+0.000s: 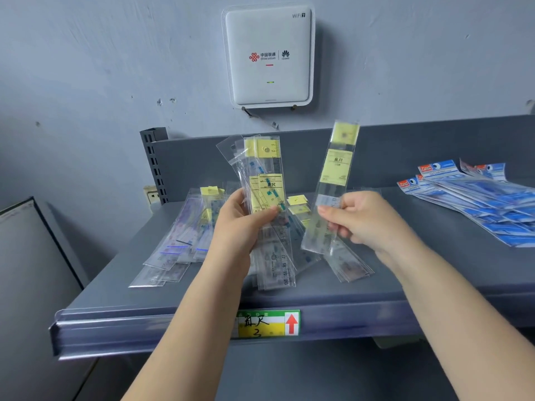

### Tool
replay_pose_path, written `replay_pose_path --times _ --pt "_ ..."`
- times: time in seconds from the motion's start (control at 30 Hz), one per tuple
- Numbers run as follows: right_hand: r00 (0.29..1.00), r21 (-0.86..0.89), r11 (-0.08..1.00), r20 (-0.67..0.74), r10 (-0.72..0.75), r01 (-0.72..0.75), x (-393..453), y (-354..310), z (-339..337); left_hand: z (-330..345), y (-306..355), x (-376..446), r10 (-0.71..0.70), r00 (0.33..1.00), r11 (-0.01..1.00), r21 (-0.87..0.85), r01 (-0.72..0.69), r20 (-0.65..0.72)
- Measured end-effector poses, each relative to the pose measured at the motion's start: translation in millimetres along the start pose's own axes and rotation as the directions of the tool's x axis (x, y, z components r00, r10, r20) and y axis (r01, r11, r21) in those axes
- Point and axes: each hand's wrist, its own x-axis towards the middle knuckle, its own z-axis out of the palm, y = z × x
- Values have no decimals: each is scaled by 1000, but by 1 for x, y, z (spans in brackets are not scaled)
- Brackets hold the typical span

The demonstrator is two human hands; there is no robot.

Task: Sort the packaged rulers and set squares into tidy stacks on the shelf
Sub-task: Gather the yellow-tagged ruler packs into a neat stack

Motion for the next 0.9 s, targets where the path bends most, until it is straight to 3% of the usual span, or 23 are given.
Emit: replay_pose_path --times 0.07,0.13,0.23,0.3,0.37,0.43,0.5,0.6,0.9 --pt "992 -110 992 101 77 -65 1 2 -12 0 -1 1 5 1000 1000 -8 -5 -22" --pt "978 -338 938 162 133 -72 3 3 -17 0 0 1 30 999 1000 -2 -30 -20" --pt "980 -675 736 107 170 -54 5 2 -13 2 1 0 50 999 999 -9 -50 -6" --pt "987 -736 676 68 143 -47 3 4 -9 2 1 -1 44 999 999 -5 -44 5" --pt "999 -668 744 40 29 4 1 4 -9 1 1 -1 42 999 999 1 -42 12" --pt "997 -434 897 30 -77 82 -1 2 -7 2 1 -1 38 999 999 15 -39 23" --pt "988 -191 972 91 -125 140 -6 -5 -2 4 1 -1 39 999 999 27 -40 33" --pt "972 -178 964 157 -172 199 -11 -8 13 7 1 -2 54 998 998 35 -56 43" --pt "981 44 987 -124 -148 154 -3 10 -4 7 0 -1 40 996 998 41 -43 84"
